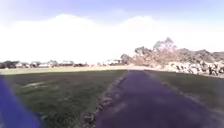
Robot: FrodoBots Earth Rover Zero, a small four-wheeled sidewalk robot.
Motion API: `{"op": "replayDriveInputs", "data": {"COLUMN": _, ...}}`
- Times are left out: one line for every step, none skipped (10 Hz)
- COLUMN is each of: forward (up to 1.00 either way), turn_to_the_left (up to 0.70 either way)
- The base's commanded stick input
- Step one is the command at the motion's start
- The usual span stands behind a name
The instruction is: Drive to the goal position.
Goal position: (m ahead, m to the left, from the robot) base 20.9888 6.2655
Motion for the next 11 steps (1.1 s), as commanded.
{"op": "replayDriveInputs", "data": {"forward": 0.7, "turn_to_the_left": -0.14}}
{"op": "replayDriveInputs", "data": {"forward": 0.7, "turn_to_the_left": -0.14}}
{"op": "replayDriveInputs", "data": {"forward": 0.7, "turn_to_the_left": -0.13}}
{"op": "replayDriveInputs", "data": {"forward": 0.7, "turn_to_the_left": -0.12}}
{"op": "replayDriveInputs", "data": {"forward": 0.7, "turn_to_the_left": -0.12}}
{"op": "replayDriveInputs", "data": {"forward": 0.7, "turn_to_the_left": -0.13}}
{"op": "replayDriveInputs", "data": {"forward": 0.7, "turn_to_the_left": -0.14}}
{"op": "replayDriveInputs", "data": {"forward": 0.7, "turn_to_the_left": -0.14}}
{"op": "replayDriveInputs", "data": {"forward": 0.7, "turn_to_the_left": -0.14}}
{"op": "replayDriveInputs", "data": {"forward": 0.7, "turn_to_the_left": -0.14}}
{"op": "replayDriveInputs", "data": {"forward": 0.7, "turn_to_the_left": -0.14}}
